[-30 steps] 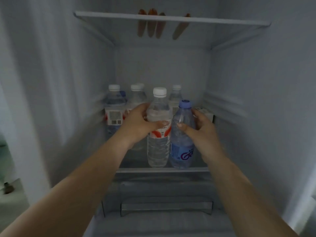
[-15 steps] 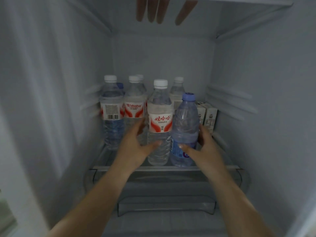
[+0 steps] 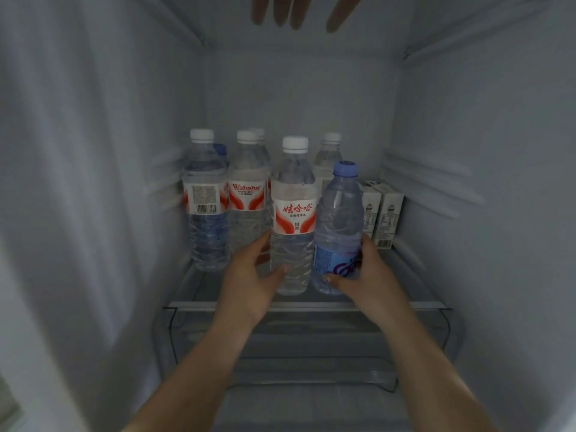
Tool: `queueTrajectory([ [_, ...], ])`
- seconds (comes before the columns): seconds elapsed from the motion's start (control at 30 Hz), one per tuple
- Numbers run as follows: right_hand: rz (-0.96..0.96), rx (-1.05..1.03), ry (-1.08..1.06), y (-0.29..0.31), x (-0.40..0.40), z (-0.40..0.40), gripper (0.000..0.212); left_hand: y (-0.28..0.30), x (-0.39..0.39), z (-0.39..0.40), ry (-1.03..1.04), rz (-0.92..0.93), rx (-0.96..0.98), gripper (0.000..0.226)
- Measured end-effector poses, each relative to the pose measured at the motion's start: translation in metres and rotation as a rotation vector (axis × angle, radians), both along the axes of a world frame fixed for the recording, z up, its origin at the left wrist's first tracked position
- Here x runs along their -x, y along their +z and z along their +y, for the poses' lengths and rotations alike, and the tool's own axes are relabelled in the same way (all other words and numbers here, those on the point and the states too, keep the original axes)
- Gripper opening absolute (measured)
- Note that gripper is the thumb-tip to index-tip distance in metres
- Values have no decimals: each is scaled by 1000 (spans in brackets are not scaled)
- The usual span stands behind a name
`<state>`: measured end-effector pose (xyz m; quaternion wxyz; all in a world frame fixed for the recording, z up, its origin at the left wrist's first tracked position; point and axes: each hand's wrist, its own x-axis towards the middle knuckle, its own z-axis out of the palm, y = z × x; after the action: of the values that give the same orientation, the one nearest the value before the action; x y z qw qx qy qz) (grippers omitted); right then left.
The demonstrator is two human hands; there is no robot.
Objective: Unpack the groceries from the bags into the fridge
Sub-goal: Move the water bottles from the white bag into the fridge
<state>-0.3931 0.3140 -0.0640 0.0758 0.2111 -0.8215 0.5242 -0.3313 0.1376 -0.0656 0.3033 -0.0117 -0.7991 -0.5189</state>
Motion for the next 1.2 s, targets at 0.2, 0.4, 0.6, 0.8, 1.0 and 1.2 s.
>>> queueTrajectory([
  [0.2,30,12,-9,3,21,-12,71,4,20,-2,51,-64,-12,49],
  [0.4,44,-26,-41,4,39,-21,72,8,34,-5,93,-84,-99,48],
  [0.6,35,-57,-57,2,52,-21,71,3,43,-4,158,-82,-116,45],
  [0.8,52,-101,-114,-5,56,-26,78,3,49,-3,229,-87,-108,37],
  [1.0,47,-89,-124,-8,54,-25,75,5,44,-2,249,-99,-95,39],
  [1.2,55,-37,-106,-6,50,-23,92,2,15,3,180,-73,-90,37],
])
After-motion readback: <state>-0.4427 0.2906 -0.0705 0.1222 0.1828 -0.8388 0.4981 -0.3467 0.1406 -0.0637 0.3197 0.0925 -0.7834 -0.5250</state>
